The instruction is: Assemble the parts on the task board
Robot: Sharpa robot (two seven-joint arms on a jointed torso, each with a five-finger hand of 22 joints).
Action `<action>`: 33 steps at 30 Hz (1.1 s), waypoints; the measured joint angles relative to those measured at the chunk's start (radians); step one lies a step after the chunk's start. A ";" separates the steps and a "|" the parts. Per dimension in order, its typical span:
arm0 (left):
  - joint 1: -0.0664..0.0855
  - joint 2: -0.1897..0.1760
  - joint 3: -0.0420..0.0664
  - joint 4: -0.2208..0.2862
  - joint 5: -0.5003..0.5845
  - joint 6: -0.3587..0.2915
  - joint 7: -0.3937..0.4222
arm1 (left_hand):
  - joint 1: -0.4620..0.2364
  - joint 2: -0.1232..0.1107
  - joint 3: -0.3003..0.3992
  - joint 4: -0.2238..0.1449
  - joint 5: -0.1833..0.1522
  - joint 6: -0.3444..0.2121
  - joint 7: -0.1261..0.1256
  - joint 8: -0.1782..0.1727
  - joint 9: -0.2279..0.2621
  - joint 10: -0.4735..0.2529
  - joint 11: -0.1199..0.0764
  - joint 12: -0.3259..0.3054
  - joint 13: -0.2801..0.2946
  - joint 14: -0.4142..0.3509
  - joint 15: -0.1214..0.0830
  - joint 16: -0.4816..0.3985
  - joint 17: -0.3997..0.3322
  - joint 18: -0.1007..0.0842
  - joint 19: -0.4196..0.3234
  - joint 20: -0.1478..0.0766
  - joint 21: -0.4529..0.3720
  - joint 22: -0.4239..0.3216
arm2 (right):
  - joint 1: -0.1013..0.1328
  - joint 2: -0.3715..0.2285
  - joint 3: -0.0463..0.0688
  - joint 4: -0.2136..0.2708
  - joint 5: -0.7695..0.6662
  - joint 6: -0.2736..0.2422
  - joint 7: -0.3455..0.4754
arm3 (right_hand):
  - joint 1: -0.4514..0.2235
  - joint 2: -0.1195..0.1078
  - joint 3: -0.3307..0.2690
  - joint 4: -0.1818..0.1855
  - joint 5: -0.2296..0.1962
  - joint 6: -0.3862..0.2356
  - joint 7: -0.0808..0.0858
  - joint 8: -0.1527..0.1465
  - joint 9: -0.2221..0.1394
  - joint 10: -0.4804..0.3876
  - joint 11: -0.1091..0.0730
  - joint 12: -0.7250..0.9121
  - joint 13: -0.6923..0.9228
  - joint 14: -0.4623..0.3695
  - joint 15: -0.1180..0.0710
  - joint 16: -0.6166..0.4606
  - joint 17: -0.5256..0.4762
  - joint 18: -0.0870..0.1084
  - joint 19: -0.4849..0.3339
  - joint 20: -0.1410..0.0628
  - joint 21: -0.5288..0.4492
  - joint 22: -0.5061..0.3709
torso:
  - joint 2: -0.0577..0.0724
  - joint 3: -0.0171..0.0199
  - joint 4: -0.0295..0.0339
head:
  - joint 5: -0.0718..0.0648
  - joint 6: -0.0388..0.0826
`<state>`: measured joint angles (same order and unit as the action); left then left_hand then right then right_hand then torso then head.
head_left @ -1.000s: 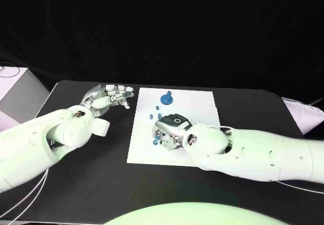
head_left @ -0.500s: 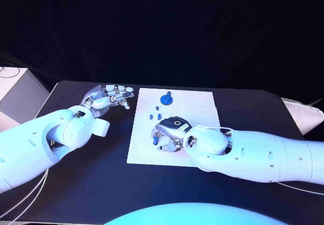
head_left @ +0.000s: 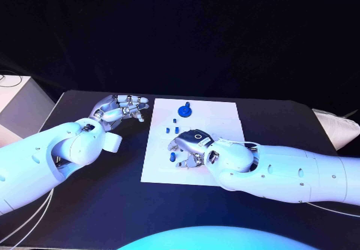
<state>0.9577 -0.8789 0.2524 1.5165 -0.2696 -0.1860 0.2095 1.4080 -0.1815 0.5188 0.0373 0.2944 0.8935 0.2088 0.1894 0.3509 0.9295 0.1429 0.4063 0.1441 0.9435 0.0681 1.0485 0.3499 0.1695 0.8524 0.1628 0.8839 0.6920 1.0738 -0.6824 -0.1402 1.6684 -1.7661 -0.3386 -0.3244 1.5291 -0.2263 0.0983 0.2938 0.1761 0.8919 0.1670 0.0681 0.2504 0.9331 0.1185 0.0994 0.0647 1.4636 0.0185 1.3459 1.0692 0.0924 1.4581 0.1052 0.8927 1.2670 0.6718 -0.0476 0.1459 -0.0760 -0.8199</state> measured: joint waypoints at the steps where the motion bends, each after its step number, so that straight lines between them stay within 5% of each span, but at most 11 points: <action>1: 0.000 0.000 0.000 0.000 0.000 0.000 0.000 | 0.000 0.000 0.000 0.000 0.000 0.000 0.000 0.000 0.000 0.000 0.000 0.000 0.000 0.000 0.000 0.000 0.000 0.000 0.000 0.000 0.000 0.000 | 0.000 0.000 0.000 0.000 0.000 -0.002 -0.002 | 0.006 -0.006 -0.009 0.001 0.004 -0.016 0.000 0.000 -0.005 -0.015 0.003 0.000 0.000 0.002 0.004 0.000 0.000 0.000 -0.001 0.005 -0.002 0.000 | 0.000 0.0001 0.0000 | 0.000 0.000; 6: 0.000 0.000 0.000 -0.001 0.000 0.000 -0.001 | 0.000 0.000 0.000 0.000 0.000 0.000 0.000 0.006 0.000 0.000 0.000 0.004 -0.001 0.000 0.000 -0.004 -0.001 0.000 0.000 0.000 0.000 -0.001 | 0.000 -0.006 0.000 0.000 0.001 -0.021 -0.009 | 0.015 -0.015 -0.036 0.004 0.008 -0.109 -0.008 -0.005 -0.033 -0.055 0.015 -0.005 0.000 0.001 0.008 0.000 -0.003 0.000 0.004 0.010 -0.005 -0.002 | 0.000 0.0003 0.0000 | -0.003 0.003; 10: 0.000 0.001 0.000 -0.002 0.000 0.000 -0.002 | 0.000 0.000 0.000 0.000 0.000 0.000 0.000 0.006 0.000 0.000 0.000 0.004 -0.001 0.000 0.000 -0.004 -0.001 0.000 0.000 0.000 0.000 -0.001 | 0.003 -0.030 0.002 0.012 0.012 -0.045 -0.010 | 0.009 -0.020 -0.042 0.004 0.008 -0.119 -0.011 -0.005 -0.037 -0.055 0.015 -0.005 0.000 0.003 0.010 0.000 -0.003 0.000 0.004 0.010 -0.006 -0.002 | -0.001 0.0005 0.0000 | -0.007 0.006; 15: 0.000 0.001 0.000 -0.005 0.000 0.001 -0.002 | 0.000 0.000 0.000 0.000 0.000 0.000 0.000 0.006 0.000 0.000 0.000 0.004 -0.001 0.000 0.000 -0.004 -0.001 0.000 0.000 0.000 0.000 -0.001 | 0.030 -0.084 0.008 0.032 0.077 -0.086 0.005 | -0.007 0.005 -0.023 -0.001 0.008 -0.030 0.007 0.023 -0.024 0.021 -0.004 0.039 0.004 0.003 0.010 0.000 -0.001 0.000 0.004 0.010 0.003 0.000 | -0.002 0.0011 -0.0009 | -0.011 0.010; 20: -0.001 0.001 0.000 -0.009 0.000 0.001 -0.003 | 0.000 0.000 0.000 0.000 0.000 0.000 0.000 0.006 0.000 0.000 0.000 0.004 -0.001 0.000 0.000 -0.004 -0.001 0.000 0.000 0.000 0.000 -0.001 | 0.080 -0.166 0.013 0.055 0.234 -0.129 0.052 | -0.016 0.043 0.018 -0.004 0.036 0.060 0.005 0.065 -0.016 0.145 -0.015 0.089 0.012 0.003 -0.002 0.000 -0.003 0.000 0.008 0.006 0.011 0.004 | -0.002 0.0012 -0.0036 | -0.023 0.016; 24: -0.006 0.002 0.000 -0.011 0.000 0.001 -0.004 | 0.000 0.000 0.000 0.000 0.000 0.000 0.000 0.006 0.000 0.000 0.000 0.004 -0.001 0.000 0.000 -0.004 -0.001 0.000 0.000 0.000 0.000 -0.001 | 0.116 -0.236 0.015 0.064 0.370 -0.144 0.089 | -0.027 0.053 0.064 -0.002 0.062 0.110 -0.011 0.086 -0.014 0.242 -0.033 0.099 0.016 0.001 -0.017 0.016 0.032 0.000 0.007 -0.007 0.076 0.036 | -0.004 0.0019 -0.0081 | -0.033 0.019; 27: -0.015 0.002 0.000 -0.011 0.000 0.001 -0.005 | 0.000 0.000 0.000 0.000 0.000 0.000 0.000 0.006 0.000 0.000 0.000 0.004 -0.001 0.000 0.000 -0.004 -0.001 0.000 0.000 0.000 0.000 -0.001 | 0.133 -0.284 0.015 0.069 0.462 -0.149 0.100 | -0.113 0.051 0.075 -0.001 0.022 0.121 -0.017 0.086 -0.014 0.315 -0.037 0.115 0.042 0.003 -0.029 0.038 0.071 0.000 0.008 -0.020 0.125 0.041 | -0.006 0.0030 -0.0116 | -0.043 0.020; 30: -0.023 0.001 0.000 -0.011 0.000 0.002 -0.007 | 0.000 0.000 0.000 0.000 0.000 0.000 0.000 0.006 0.000 0.000 0.000 0.004 -0.001 0.000 0.000 -0.004 -0.001 0.000 0.000 0.000 0.000 -0.001 | 0.142 -0.336 0.015 0.082 0.542 -0.146 0.096 | -0.136 0.035 0.053 -0.005 0.031 0.102 -0.032 0.097 -0.009 0.381 -0.056 0.183 0.113 0.003 -0.045 0.057 0.102 0.000 0.010 -0.032 0.172 0.041 | -0.007 0.0036 -0.0149 | -0.053 0.020; 33: -0.027 0.001 0.000 -0.010 0.000 0.003 -0.008 | 0.000 0.000 0.000 0.000 0.000 0.000 0.000 0.005 0.000 0.000 0.000 0.004 -0.001 0.000 0.000 -0.004 -0.001 0.000 0.000 0.000 0.000 -0.001 | 0.145 -0.369 0.014 0.091 0.584 -0.132 0.075 | -0.176 0.050 -0.015 -0.004 0.041 0.093 -0.048 0.158 0.033 0.389 -0.083 0.497 0.466 0.001 -0.064 0.057 0.101 0.000 0.008 -0.052 0.220 0.041 | -0.008 0.0050 -0.0176 | -0.060 0.019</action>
<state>0.9308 -0.8780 0.2519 1.5062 -0.2694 -0.1827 0.2015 1.4080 -0.1815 0.5188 0.0374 0.2944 0.8935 0.2088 0.1949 0.3509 0.9295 0.1429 0.4104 0.1430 0.9435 0.0681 1.0446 0.3489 0.1695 0.8524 0.1627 0.8839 0.6912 1.2193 -1.0515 -0.1265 1.7592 -1.1825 -0.4708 -0.2490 1.3533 -0.1759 0.0831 0.2897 0.2172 0.9848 0.1188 0.2261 0.2834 1.3219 0.0351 0.5966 0.5308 1.4649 -0.0455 1.4033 1.1706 0.0923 1.4662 0.0530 1.1125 1.3082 0.6641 -0.0426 0.1283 -0.1360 -0.8009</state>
